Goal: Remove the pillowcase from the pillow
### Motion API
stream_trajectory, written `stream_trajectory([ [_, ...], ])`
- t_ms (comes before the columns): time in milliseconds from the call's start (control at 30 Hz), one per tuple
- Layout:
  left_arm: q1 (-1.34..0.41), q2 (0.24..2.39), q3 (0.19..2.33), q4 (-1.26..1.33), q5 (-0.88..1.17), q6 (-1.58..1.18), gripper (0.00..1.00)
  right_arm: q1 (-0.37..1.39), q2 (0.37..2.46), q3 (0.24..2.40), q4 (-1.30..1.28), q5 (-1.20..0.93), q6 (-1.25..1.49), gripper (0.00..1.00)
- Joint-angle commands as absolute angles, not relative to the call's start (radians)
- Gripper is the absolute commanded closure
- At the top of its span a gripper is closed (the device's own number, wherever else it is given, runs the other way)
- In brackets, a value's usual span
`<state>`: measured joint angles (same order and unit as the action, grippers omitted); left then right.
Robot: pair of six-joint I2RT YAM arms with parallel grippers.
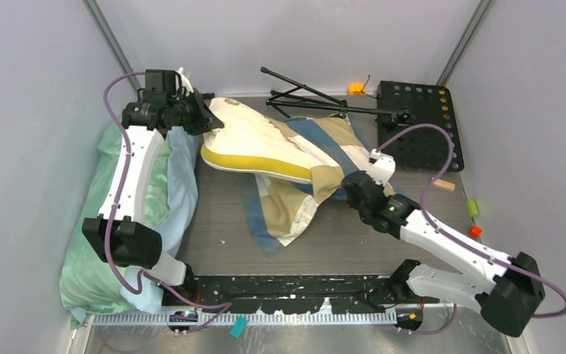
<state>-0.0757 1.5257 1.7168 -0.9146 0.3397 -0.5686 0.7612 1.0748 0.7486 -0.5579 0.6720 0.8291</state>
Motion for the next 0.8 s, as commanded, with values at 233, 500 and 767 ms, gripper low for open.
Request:
stream_trajectory([
  [233,-0.179,1.403,1.516,-0.682,0.374,-0.546,1.00,0.681,0.894,0.791,-0.560,0.445,0.576,0.48],
  [500,-0.339,1.248,1.338,-0.739,0.276,-0.479,1.00,0.684,1.054,1.035,-0.560,0.314,0.439,0.18],
  [767,-0.354,1.104,1.220,-0.839,0.239,-0.439,1.00,0.683,1.443,1.366,-0.570,0.239,0.381,0.15],
])
